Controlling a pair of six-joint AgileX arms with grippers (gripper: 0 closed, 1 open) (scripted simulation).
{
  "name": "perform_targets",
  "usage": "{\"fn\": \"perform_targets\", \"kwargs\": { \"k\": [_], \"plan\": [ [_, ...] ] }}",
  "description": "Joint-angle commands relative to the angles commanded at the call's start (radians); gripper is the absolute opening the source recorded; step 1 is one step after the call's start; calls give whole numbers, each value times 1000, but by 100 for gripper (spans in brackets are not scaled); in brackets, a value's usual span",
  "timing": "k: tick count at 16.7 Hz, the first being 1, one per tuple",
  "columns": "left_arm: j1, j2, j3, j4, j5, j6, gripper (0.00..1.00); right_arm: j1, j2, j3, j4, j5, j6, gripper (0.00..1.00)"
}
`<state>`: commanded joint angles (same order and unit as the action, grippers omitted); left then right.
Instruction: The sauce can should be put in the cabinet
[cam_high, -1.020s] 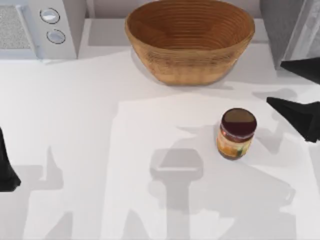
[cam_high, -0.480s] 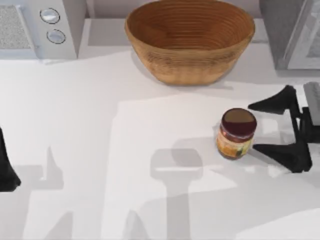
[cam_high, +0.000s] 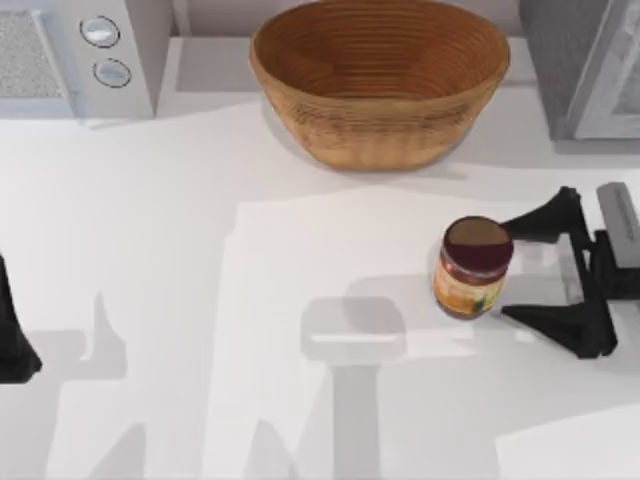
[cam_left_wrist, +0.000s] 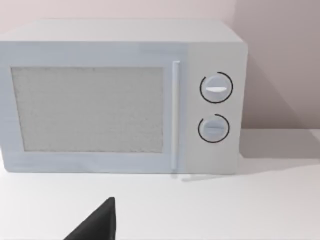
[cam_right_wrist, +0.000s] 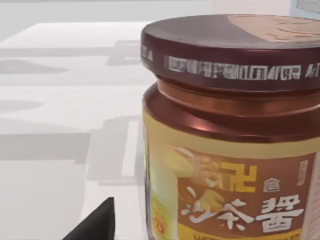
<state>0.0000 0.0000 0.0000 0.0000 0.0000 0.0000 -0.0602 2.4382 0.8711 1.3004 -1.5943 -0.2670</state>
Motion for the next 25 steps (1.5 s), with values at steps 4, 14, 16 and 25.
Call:
{"fn": "perform_targets", "kwargs": {
  "k": [4, 14, 16, 25],
  "plan": [
    [0, 0, 0, 0, 0, 0, 100, 14, 10, 15, 19, 19, 27, 100],
    [0, 0, 0, 0, 0, 0, 100, 152, 85, 33, 362, 154, 311, 100],
    [0, 0, 0, 0, 0, 0, 100, 167, 92, 34, 393, 170, 335, 100],
    [0, 0, 0, 0, 0, 0, 100, 168, 93, 34, 396, 171, 337, 62]
  ]
}}
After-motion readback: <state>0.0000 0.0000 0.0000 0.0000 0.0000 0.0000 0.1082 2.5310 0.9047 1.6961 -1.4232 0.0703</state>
